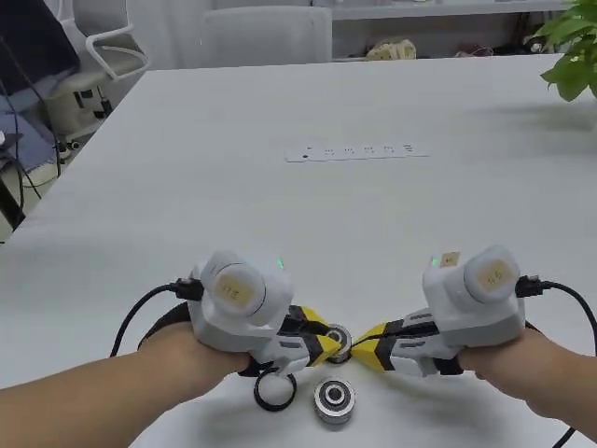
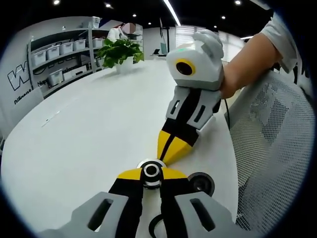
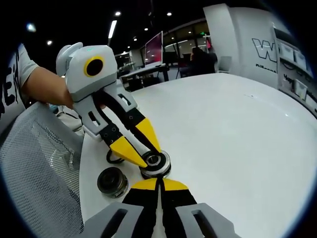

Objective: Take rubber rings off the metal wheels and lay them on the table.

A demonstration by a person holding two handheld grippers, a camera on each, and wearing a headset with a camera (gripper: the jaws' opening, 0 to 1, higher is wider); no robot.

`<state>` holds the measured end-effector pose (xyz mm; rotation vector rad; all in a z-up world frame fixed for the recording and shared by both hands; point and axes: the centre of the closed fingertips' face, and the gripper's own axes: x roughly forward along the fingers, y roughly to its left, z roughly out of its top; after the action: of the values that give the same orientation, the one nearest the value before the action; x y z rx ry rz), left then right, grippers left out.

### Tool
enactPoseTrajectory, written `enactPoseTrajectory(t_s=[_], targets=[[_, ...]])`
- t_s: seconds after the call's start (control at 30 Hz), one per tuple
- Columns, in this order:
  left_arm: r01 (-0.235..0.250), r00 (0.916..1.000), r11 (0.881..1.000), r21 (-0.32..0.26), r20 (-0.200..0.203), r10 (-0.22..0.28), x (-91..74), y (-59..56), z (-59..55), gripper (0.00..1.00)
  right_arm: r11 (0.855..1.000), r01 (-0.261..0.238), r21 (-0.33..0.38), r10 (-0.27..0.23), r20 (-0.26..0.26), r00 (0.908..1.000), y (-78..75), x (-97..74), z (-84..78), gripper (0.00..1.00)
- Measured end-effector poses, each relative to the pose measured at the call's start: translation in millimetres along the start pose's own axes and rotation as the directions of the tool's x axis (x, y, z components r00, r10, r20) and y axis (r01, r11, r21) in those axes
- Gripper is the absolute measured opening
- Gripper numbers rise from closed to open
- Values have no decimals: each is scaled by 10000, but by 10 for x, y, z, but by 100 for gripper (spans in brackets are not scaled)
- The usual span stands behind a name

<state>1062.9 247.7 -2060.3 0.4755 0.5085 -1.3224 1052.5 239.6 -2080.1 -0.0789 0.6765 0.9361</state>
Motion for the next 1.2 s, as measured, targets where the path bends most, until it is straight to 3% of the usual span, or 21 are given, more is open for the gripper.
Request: enactPoseTrajectory(t_s=[0.23, 0.33, 0.57, 1.2], targets=[[-90, 10000, 9999, 68, 6, 90, -7, -11, -2, 7, 9893, 106, 1458, -151, 293, 9995, -73, -21, 9, 0], [-126, 9999, 9999, 35, 48, 126, -7, -10, -5, 7, 9763, 16, 2164, -201, 832, 9963, -98, -50, 78, 0], [-165, 9999, 9999, 5, 22, 165, -6, -12, -8, 7, 9688, -185, 2470, -104, 1152, 9933, -69, -72, 134, 0], [-194, 9998, 9998, 58, -15, 195, 0, -4, -11, 7, 9825, -242, 1848, 44, 1068, 9943, 11, -60, 200, 0]])
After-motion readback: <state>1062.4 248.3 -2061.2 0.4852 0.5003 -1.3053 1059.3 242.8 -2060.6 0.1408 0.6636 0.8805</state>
